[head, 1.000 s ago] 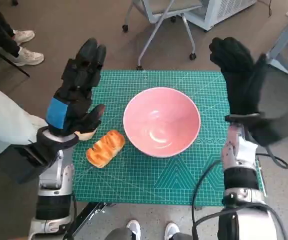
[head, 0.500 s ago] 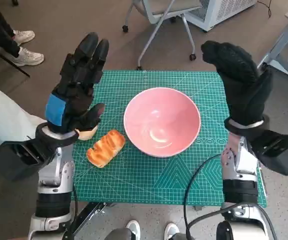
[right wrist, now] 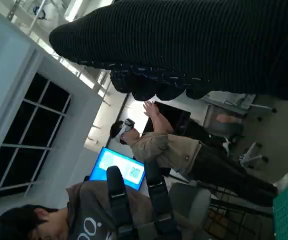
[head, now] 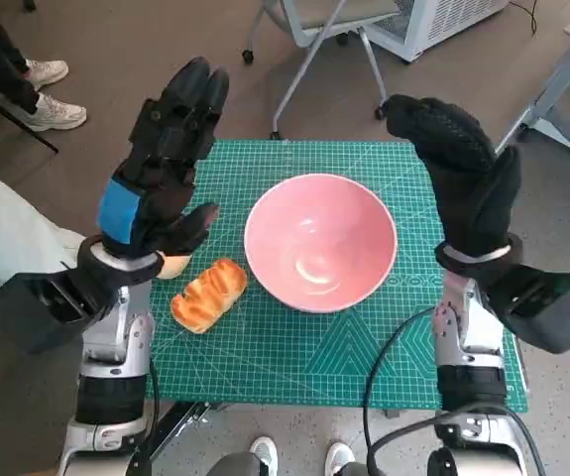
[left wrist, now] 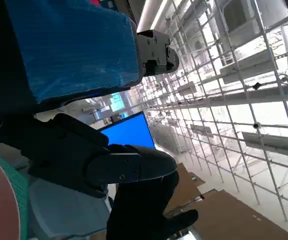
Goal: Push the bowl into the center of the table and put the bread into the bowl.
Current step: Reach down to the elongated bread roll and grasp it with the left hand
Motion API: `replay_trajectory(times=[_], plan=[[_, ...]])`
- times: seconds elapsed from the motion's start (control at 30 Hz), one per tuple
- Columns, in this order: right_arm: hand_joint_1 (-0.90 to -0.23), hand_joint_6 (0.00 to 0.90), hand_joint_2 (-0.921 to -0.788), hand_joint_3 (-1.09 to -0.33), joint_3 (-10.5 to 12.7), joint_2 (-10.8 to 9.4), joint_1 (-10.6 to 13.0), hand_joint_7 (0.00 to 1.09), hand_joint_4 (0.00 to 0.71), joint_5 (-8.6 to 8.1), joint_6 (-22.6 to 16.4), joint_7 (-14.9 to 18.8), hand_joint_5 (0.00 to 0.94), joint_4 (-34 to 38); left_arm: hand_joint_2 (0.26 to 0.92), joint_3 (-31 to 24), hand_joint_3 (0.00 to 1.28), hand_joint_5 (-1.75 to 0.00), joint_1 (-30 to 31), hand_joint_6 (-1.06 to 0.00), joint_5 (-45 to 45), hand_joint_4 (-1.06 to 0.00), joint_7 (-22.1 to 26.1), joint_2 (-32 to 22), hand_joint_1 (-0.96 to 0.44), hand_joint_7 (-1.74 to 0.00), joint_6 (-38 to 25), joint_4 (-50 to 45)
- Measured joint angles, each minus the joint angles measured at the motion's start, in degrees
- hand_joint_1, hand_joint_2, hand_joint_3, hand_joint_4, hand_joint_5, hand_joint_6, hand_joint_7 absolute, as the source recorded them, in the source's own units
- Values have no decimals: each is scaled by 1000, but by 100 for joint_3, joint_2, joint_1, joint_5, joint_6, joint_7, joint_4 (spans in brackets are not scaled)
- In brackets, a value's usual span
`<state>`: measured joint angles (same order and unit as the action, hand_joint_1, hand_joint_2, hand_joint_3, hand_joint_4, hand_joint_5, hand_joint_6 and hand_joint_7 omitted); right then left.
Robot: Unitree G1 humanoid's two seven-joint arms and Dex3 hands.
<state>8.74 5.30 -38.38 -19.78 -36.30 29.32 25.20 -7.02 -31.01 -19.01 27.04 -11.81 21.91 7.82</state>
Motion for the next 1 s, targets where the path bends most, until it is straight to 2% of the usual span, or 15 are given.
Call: replay_trajectory(times=[0.2,0.3,0.4,0.47,0.57,0.6,0.7,0.77,1.0], plan=[[-663,12,-921,-735,-14,18,57,646,198,2,40,-55,15,-152,921,-40,430,-9,-85,0,68,-33,96,-190,-631,-356,-2,19],[-664,12,-921,-734,-14,44,73,647,199,2,42,-69,15,-209,921,-38,403,-17,-50,-1,509,-52,56,-549,-618,-368,-211,-191],[-666,13,-921,-732,-7,80,90,647,201,-4,37,-72,15,-233,921,-17,301,-19,54,-39,1245,-81,32,-1112,-575,-352,-793,-676],[-667,15,-921,-729,4,113,90,646,202,-13,33,-72,15,-234,915,-20,175,-10,112,-130,1628,-106,40,-1423,-532,-243,-1269,-993],[-668,21,-921,-721,12,132,88,639,205,-21,29,-71,14,-242,868,-6,58,-4,208,-229,2165,-123,129,-1797,-489,-119,-1970,-1431],[-668,31,-921,-719,15,134,87,624,206,-23,27,-71,12,-243,832,17,37,-4,240,-259,2359,-130,185,-1922,-462,-94,-2237,-1577],[-668,42,-921,-714,22,135,87,607,205,-27,26,-71,9,-243,771,132,17,-7,325,-295,2978,-144,372,-2227,-395,-66,-2995,-1999],[-668,65,-921,-707,33,137,87,571,205,-29,25,-70,5,-243,735,249,9,-7,413,-314,3392,-152,506,-2413,-304,-50,-3496,-2303],[-670,109,-921,-698,213,243,106,507,215,-61,17,-70,6,-188,708,841,1,-5,925,-304,4421,-162,1271,-3085,-91,-17,-5041,-3404]])
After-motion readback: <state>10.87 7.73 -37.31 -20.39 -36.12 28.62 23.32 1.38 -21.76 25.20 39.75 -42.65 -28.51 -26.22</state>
